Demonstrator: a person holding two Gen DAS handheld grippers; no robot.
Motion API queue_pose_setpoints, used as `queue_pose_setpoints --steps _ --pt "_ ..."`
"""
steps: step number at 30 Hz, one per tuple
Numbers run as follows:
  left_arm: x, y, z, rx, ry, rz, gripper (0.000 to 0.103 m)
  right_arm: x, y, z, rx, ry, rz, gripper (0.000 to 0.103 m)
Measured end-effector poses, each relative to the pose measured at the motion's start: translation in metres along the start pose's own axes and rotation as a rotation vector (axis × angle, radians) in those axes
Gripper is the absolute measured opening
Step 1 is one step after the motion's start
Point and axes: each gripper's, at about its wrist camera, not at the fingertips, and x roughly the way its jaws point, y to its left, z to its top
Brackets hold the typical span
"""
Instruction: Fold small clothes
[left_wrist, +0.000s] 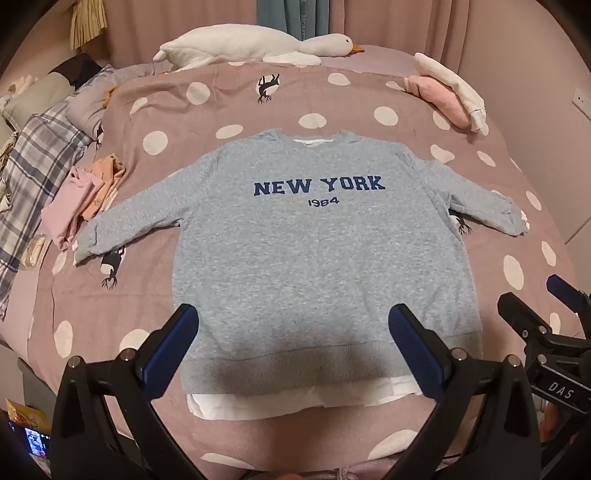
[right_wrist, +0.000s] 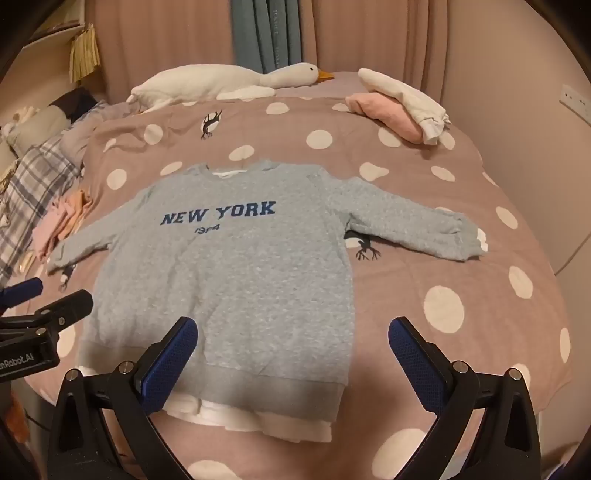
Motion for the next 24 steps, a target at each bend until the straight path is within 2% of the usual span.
queue_pose_setpoints --steps 10,12,24 --pt "0.008 0.0 -0.016 -0.003 -0.015 -0.001 0.103 0.0 0.0 0.0 -0.003 0.0 0.0 0.102" --pt "0.004 0.002 -0.006 -0.003 0.0 -0.005 0.103 -0.001 0.0 0.0 -0.003 0.0 0.001 0.102" --pt "0.001 0.001 -0.006 0.007 -0.01 0.007 0.103 0.0 0.001 0.0 -0.006 0.003 -0.003 0.102"
